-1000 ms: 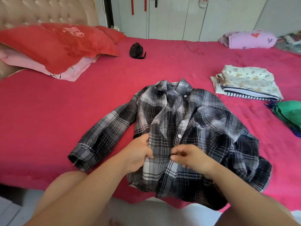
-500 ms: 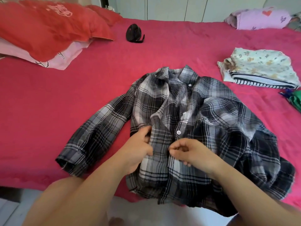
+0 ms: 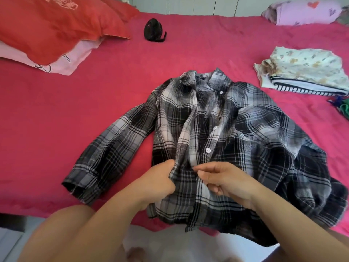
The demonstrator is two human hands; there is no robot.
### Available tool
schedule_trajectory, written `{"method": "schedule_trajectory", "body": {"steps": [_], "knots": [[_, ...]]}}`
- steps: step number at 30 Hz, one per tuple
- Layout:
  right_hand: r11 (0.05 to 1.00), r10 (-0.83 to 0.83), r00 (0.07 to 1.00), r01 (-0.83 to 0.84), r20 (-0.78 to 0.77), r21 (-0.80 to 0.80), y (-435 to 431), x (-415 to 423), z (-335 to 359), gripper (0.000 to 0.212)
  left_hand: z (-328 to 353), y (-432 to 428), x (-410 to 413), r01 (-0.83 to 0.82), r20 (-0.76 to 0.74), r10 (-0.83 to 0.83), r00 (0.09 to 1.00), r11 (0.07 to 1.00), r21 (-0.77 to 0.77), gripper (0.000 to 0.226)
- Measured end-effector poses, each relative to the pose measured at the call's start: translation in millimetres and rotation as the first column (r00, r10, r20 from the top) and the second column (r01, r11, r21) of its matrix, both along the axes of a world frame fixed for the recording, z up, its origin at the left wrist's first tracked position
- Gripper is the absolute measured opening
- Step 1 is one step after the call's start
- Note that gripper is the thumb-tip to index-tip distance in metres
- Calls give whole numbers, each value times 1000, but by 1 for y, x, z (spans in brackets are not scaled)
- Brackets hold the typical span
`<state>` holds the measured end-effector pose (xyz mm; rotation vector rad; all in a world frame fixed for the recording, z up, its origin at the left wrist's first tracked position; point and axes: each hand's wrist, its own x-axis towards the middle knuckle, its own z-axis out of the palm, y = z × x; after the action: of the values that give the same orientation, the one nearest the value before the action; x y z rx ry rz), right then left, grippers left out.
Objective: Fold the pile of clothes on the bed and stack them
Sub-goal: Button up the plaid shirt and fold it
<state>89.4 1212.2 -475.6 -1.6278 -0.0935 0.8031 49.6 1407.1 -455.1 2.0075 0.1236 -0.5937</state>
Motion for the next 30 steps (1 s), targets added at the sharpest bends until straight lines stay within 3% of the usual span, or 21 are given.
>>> {"method": "schedule_trajectory", "body": {"steps": [4,7,9,14,16,18,20,21,23,26,28,30], "knots": [[1000,-19,994,19,-110,1,10,0,3,7,2,-5,-1,-3,42,6,999,998,-66,54],[992,-88,990,97,-112,77,12,0,4,28,4,-4,-1,-12,62,15,998,998,-59,57],[979,-144,986,154,-84,133,11,0,5,31,2,1,2,-63,85,64,994,998,-17,58],[978,-193,976,184,97,93,9,-6,5,33,-5,4,6,-212,249,166,954,962,172,59],[976,-208,969,196,133,98,11,-9,6,27,-4,0,3,-321,451,201,869,924,207,57],[974,-218,959,204,180,93,12,-11,7,20,-1,-5,1,-428,698,213,684,892,148,50],[976,-216,943,205,254,68,14,-13,7,16,2,-10,-1,-412,842,167,512,908,70,39],[978,-210,932,204,296,50,16,-15,8,13,3,-13,-3,-365,871,135,473,930,53,31],[979,-185,901,203,393,-4,19,-17,7,8,3,-22,-1,-286,835,132,534,958,32,18],[969,-99,814,211,572,-131,24,-19,6,11,-3,-32,8,-301,598,218,771,953,42,24],[958,-34,754,213,656,-195,25,-20,4,14,-7,-34,15,-332,444,291,848,943,17,23],[947,17,712,215,702,-241,26,-20,2,16,-10,-35,18,-346,263,366,893,931,-119,21]]}}
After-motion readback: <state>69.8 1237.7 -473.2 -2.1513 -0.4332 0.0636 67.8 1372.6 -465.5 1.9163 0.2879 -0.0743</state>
